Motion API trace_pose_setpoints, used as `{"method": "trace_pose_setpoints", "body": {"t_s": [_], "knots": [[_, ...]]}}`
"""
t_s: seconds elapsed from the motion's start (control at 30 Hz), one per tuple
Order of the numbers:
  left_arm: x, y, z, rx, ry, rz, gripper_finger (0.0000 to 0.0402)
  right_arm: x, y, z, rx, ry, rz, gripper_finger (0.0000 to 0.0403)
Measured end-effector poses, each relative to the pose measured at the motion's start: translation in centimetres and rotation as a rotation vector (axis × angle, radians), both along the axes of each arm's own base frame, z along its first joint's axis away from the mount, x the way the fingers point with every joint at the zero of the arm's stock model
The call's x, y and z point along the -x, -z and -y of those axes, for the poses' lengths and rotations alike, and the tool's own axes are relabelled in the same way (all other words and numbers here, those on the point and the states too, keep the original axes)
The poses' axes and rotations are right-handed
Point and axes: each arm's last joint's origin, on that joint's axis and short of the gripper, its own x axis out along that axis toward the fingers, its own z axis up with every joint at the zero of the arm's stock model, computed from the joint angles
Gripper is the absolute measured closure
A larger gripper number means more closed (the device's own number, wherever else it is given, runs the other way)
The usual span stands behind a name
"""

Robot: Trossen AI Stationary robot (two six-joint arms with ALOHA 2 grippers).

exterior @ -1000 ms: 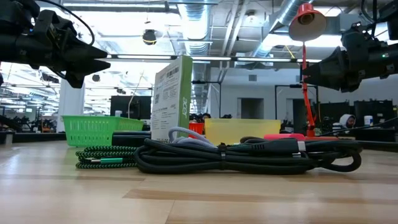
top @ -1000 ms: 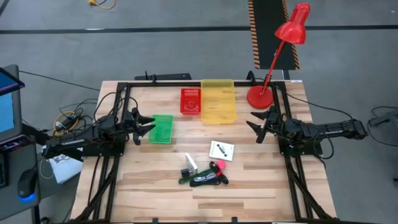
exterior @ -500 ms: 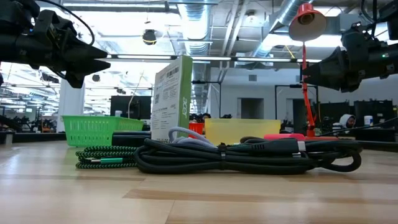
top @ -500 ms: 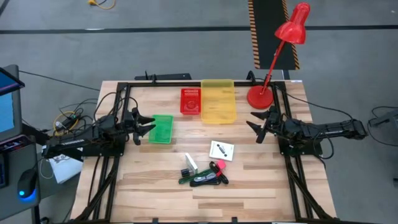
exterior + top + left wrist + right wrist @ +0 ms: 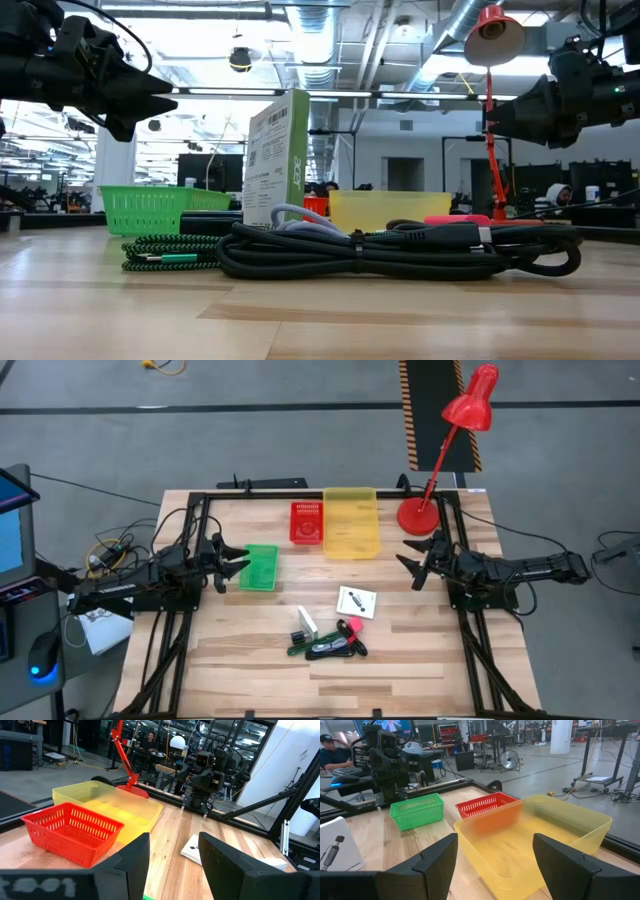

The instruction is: Pick and place items into bin

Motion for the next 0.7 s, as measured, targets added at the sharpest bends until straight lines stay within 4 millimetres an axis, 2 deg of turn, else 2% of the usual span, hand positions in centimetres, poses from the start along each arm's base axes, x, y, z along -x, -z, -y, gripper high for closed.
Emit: {"method": "trace_pose_setpoints", "body": {"t_s": [0.7], "knots": [[0.01,0.00,-0.04,-0.045,-0.014,-0.010,0.0244,0.00,-0.02,0.00,0.000,0.000,0.001,0.0148]]}}
